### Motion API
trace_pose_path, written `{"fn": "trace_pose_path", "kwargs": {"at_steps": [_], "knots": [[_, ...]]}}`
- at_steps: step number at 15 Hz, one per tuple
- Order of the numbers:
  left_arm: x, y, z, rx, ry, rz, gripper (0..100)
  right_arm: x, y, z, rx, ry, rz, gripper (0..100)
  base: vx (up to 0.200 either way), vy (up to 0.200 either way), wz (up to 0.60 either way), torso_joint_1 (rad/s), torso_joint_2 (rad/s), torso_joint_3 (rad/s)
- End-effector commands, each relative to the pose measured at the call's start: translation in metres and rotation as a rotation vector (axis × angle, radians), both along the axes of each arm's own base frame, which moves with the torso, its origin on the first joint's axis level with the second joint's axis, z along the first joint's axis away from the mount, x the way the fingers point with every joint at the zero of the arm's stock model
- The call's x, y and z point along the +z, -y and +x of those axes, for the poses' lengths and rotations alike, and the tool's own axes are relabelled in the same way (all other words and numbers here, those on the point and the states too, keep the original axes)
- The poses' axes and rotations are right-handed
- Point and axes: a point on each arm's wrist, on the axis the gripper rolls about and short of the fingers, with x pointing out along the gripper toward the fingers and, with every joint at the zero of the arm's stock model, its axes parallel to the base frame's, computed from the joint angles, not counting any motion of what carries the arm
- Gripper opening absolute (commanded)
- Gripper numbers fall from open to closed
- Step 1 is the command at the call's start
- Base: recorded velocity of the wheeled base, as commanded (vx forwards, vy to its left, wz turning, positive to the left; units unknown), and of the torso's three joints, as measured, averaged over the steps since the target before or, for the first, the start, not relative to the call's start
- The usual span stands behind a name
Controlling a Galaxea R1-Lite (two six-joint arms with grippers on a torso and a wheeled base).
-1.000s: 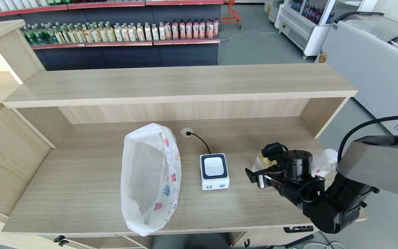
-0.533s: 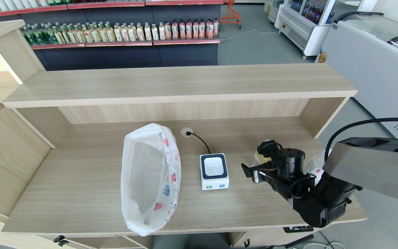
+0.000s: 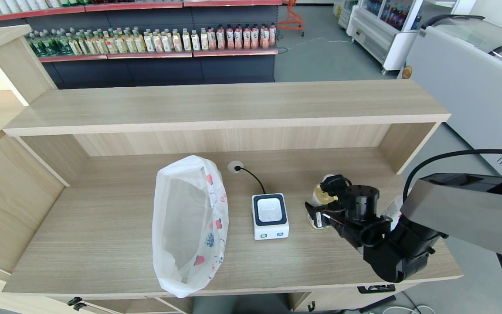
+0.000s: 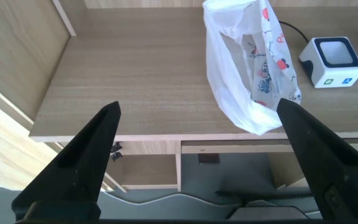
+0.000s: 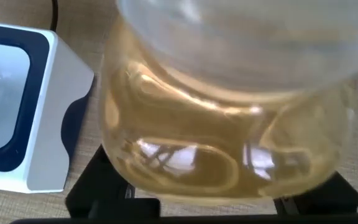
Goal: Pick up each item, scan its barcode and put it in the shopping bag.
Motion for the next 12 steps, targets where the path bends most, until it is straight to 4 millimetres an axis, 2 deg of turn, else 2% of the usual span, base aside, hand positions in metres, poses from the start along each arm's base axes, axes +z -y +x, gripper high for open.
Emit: {"fn": "trace_pose_path", "kwargs": {"at_steps": [1, 7, 9, 12], "knots": [[0.000, 0.000, 0.000, 0.000, 0.000, 0.000, 100, 0.002, -0.003, -0.001, 0.008, 0.007, 0.003, 0, 0.000, 0.000, 0.00, 0.000, 0.00, 0.000], [0.000, 0.000, 0.000, 0.000, 0.000, 0.000, 100, 0.008, -0.007, -0.008, 0.018, 0.006, 0.033, 0, 0.000, 0.000, 0.00, 0.000, 0.00, 0.000], [0.000, 0.000, 0.000, 0.000, 0.000, 0.000, 100, 0.028, -0.005, -0.013, 0.004, 0.021, 0.133, 0, 0.000, 0.000, 0.00, 0.000, 0.00, 0.000], [0.000, 0.000, 0.000, 0.000, 0.000, 0.000, 100, 0.067, 0.000, -0.021, 0.088, 0.004, 0.262, 0, 0.000, 0.000, 0.00, 0.000, 0.00, 0.000]]}}
